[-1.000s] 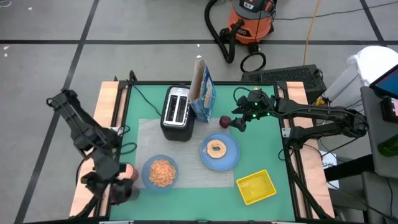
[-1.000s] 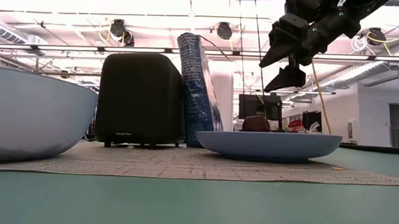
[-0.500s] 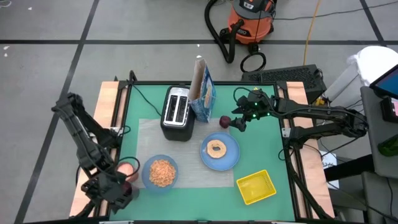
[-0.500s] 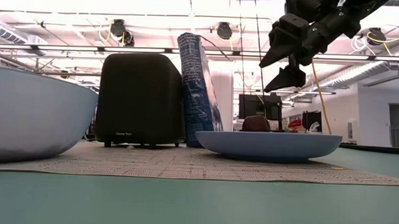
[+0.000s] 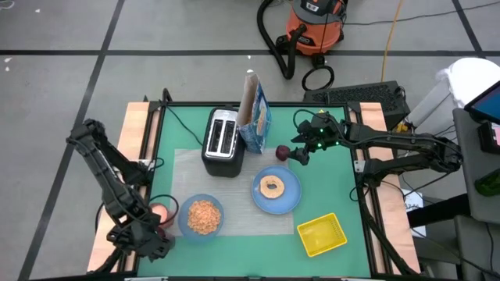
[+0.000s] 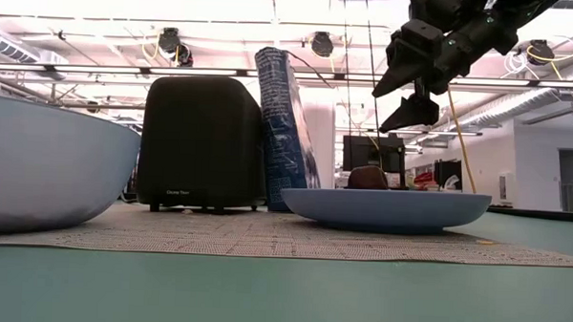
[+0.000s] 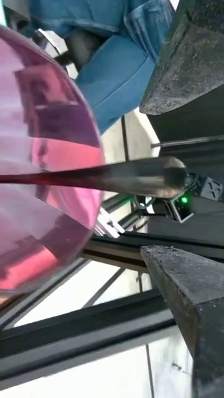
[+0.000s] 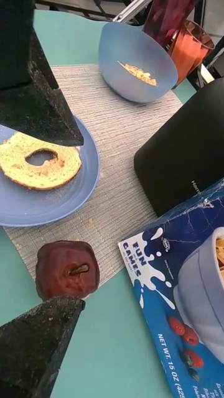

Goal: Arrange a breakfast setting
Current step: Put the black spoon on the gray mat to the left of the blue plate

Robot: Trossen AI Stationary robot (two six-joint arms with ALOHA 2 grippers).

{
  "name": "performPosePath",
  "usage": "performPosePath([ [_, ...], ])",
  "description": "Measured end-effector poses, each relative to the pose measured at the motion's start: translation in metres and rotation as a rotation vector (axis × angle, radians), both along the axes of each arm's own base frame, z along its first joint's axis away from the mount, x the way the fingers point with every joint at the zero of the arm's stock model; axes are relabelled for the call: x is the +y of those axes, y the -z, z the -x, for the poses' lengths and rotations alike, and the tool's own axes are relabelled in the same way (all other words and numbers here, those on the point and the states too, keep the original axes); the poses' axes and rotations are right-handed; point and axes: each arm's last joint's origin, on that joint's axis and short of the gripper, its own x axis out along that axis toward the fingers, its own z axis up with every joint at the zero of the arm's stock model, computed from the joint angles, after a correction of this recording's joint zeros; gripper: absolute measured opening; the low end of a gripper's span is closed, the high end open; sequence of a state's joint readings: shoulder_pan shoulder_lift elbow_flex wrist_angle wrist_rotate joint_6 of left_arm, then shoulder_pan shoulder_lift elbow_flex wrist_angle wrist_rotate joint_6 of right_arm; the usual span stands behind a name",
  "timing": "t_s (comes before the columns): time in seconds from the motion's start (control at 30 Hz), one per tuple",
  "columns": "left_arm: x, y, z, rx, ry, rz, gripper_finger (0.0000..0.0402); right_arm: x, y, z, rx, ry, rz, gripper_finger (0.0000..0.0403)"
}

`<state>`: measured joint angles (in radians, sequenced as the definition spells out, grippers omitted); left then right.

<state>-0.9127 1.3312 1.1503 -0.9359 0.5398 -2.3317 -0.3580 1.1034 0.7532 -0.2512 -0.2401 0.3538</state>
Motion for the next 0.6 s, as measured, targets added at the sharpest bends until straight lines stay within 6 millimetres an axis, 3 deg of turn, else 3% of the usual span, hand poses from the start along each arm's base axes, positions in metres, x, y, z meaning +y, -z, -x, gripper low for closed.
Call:
performPosePath([
  [0.27,0.002,0.016,-0.007,-0.005,-0.019,0.03,0.0365,0.0,0.0,0.0,0.0,0.0,0.0,0.0398],
  [0.6,0.0,0.019,-0.01,-0.009,-0.015,0.076,0.0353,0.0,0.0,0.0,0.0,0.0,0.0,0.0398],
])
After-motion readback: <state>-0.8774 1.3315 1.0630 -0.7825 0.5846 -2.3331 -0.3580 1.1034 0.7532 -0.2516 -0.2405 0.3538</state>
